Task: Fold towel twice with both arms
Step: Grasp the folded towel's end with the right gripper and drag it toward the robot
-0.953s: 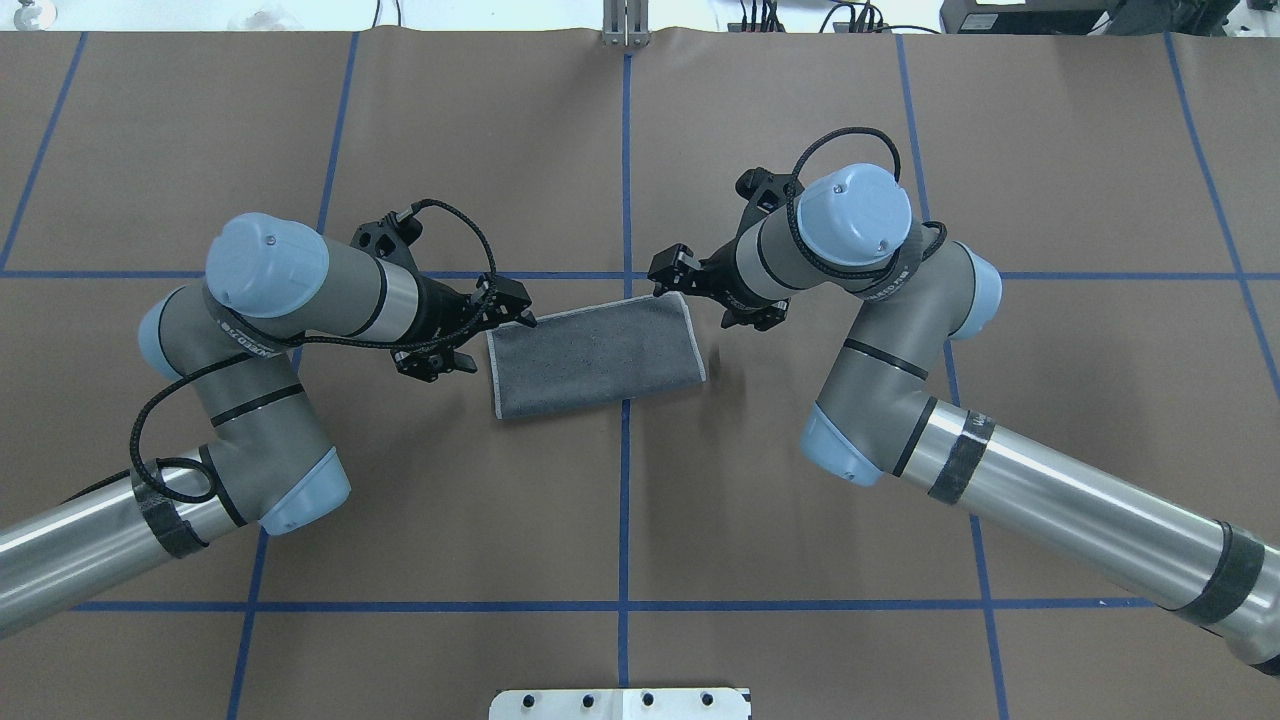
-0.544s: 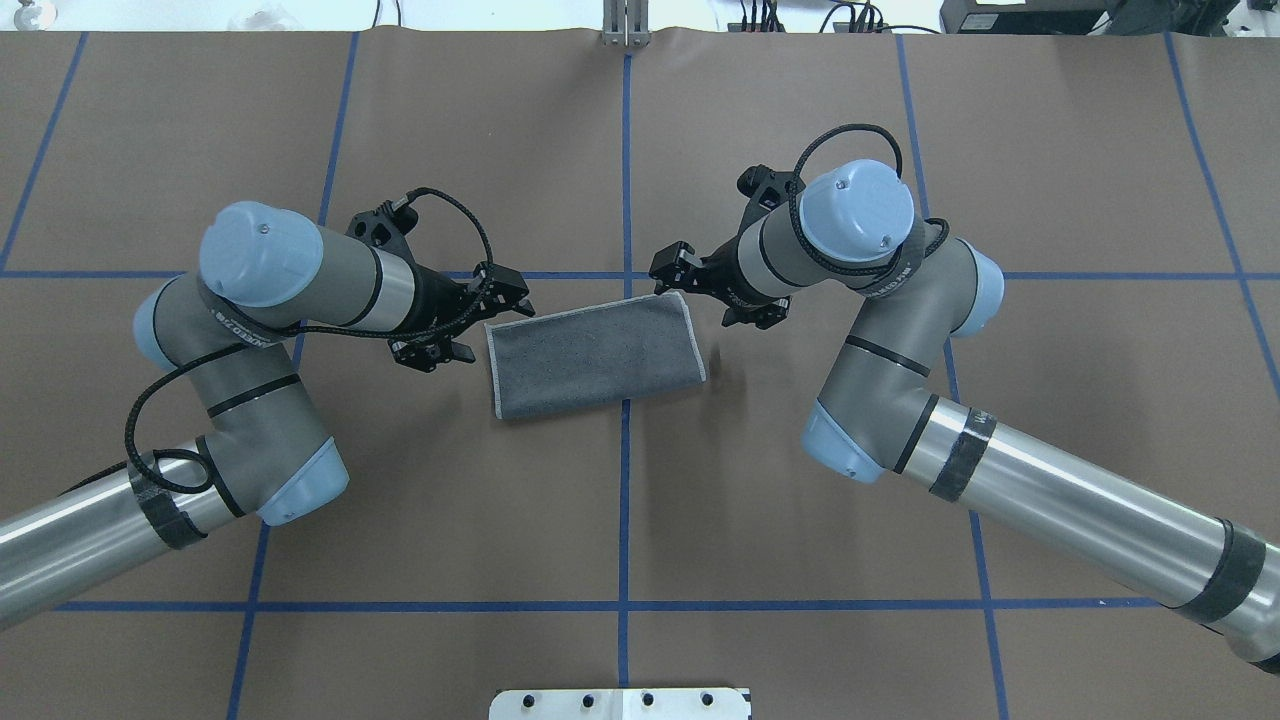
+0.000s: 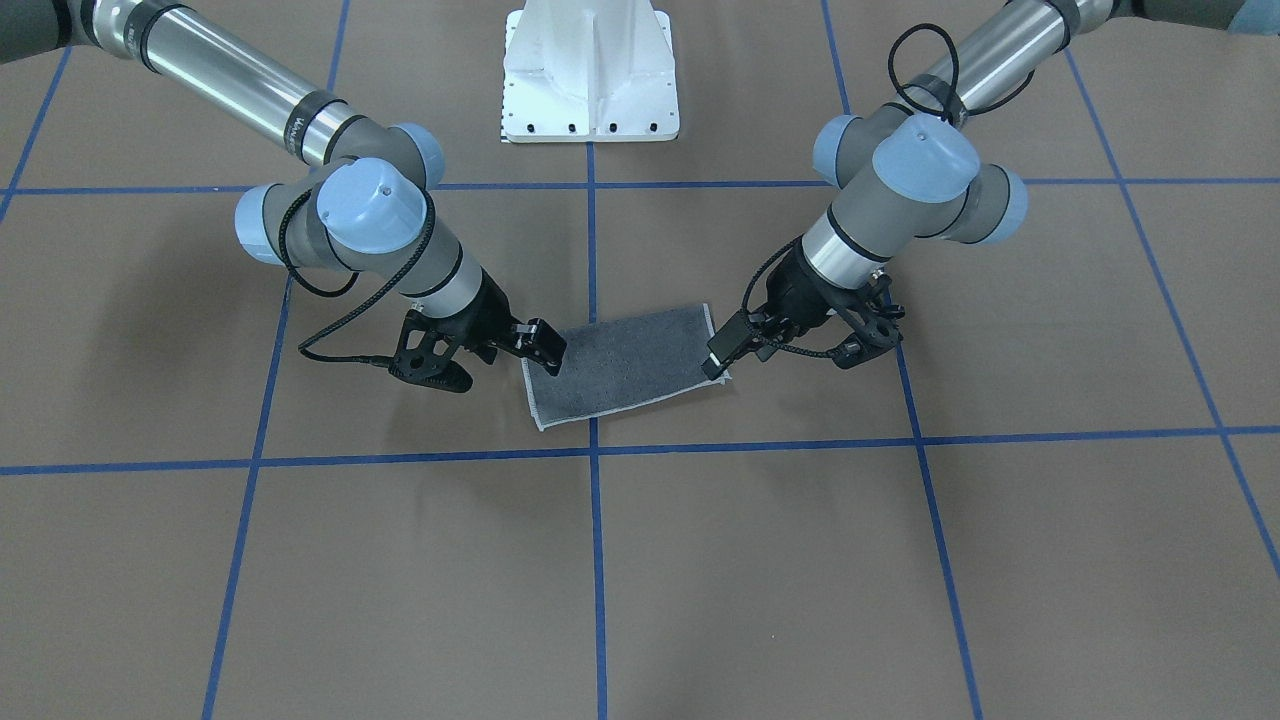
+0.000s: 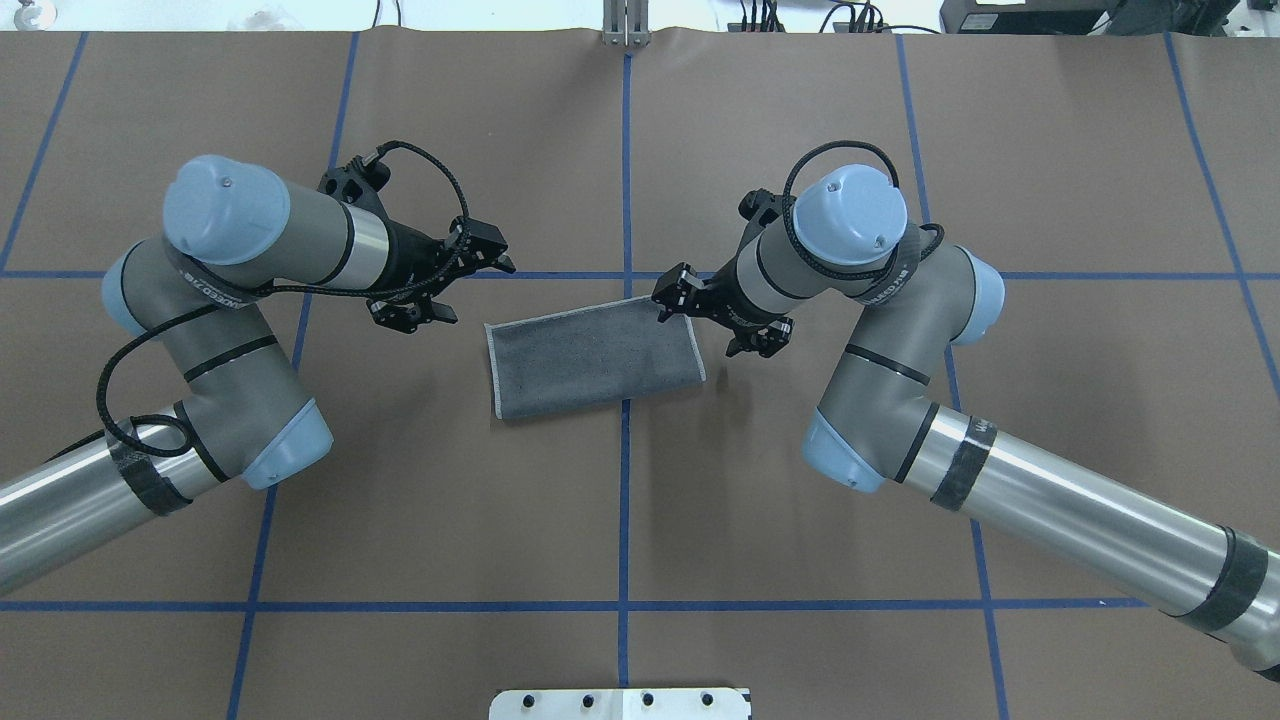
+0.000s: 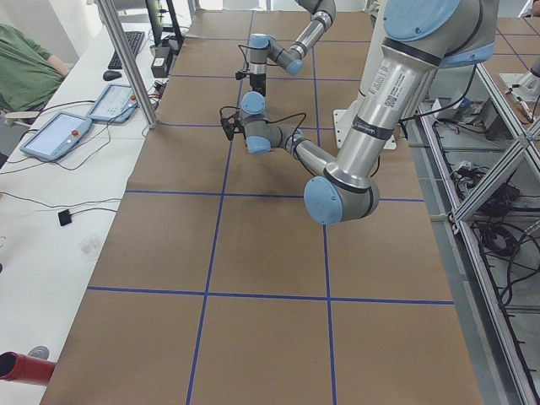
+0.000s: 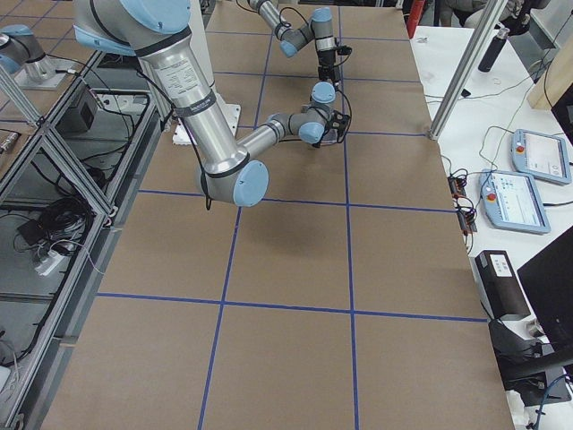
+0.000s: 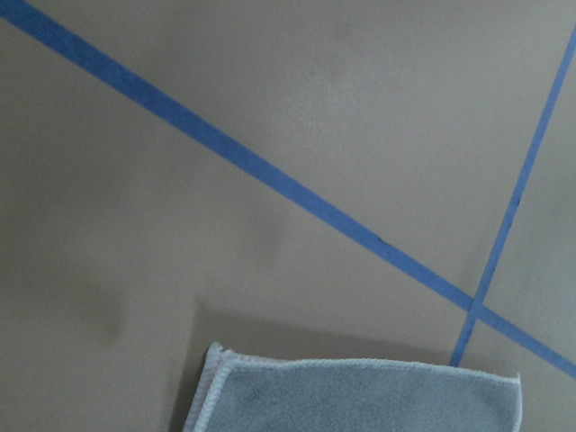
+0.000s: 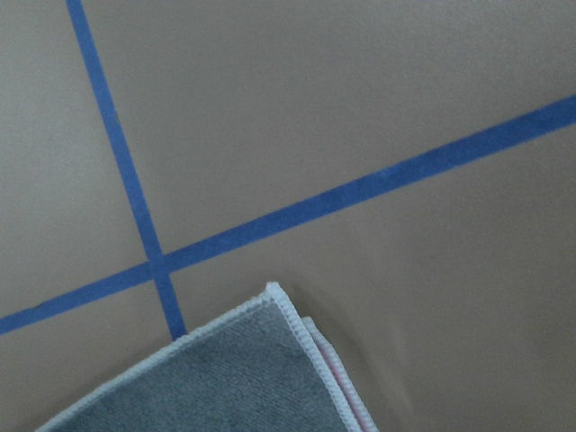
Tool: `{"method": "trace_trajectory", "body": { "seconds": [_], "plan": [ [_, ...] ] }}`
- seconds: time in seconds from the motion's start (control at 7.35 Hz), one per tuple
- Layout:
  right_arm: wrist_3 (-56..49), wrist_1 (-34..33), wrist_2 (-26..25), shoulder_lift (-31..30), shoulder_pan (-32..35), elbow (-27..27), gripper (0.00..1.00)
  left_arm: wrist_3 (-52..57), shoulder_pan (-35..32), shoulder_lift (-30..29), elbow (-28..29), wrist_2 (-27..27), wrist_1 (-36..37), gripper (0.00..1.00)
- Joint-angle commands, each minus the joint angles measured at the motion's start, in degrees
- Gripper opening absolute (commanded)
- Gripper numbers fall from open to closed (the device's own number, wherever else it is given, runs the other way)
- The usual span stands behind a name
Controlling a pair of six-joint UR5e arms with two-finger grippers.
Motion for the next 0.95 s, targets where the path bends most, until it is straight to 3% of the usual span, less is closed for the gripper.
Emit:
{"method": "trace_trajectory", "body": {
  "seconds": [0.0, 0.27, 0.68, 0.82],
  "plan": [
    [0.0, -0.9, 0.1, -0.1, -1.4, 0.0, 0.90, 0.0, -0.1, 0.0, 0.1, 0.0, 0.0, 1.00],
    [0.0, -1.0, 0.2, -0.4, -1.5, 0.1, 0.68, 0.0, -0.2, 0.0, 0.3, 0.0, 0.0, 1.00],
    [-0.3, -0.8, 0.4, -0.4, -1.5, 0.2, 0.00, 0.0, -0.2, 0.1, 0.7, 0.0, 0.0, 1.00],
    [-0.4, -0.6, 1.3, -0.7, -1.3, 0.7, 0.00, 0.0, -0.2, 0.1, 0.7, 0.0, 0.0, 1.00]
  ]
}}
